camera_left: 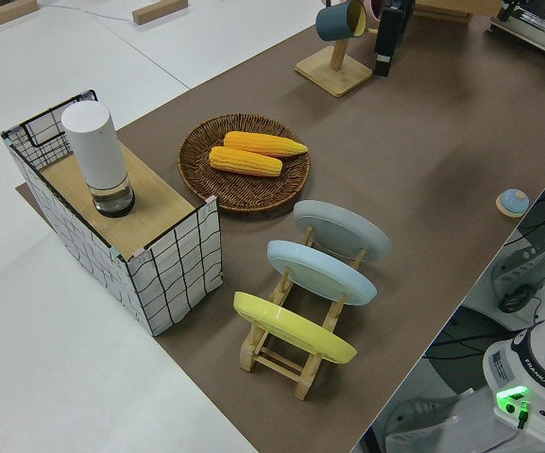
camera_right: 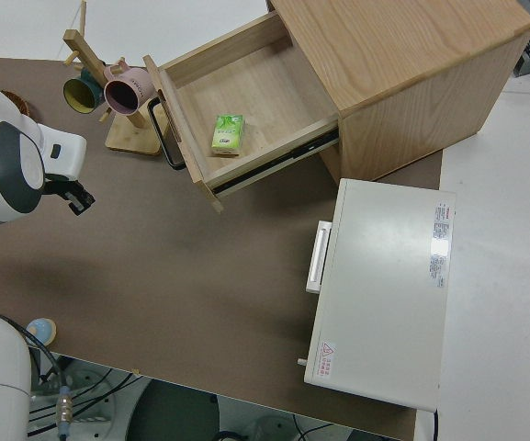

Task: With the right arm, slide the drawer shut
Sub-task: 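Move the right gripper to the front face of the open wooden drawer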

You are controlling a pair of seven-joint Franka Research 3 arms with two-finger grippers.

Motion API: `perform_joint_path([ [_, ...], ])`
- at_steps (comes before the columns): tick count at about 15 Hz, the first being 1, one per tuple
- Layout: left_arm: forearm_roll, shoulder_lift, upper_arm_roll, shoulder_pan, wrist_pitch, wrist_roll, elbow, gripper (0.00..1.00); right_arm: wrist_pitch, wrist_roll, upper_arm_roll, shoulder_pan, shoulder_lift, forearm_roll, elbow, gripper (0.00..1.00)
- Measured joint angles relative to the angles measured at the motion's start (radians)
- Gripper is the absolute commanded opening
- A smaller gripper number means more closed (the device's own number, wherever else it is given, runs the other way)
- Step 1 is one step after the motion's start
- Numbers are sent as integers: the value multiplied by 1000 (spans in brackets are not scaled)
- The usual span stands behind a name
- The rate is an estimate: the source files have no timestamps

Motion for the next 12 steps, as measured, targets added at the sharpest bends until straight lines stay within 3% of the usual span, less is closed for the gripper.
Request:
perform_joint_path([
  [5, 0, 0, 0, 0, 0, 0, 0, 993, 70, 94, 1, 31, 96, -87, 3, 0],
  [12, 0, 0, 0, 0, 0, 0, 0, 993, 80, 140, -9, 47, 172, -186, 65, 0],
])
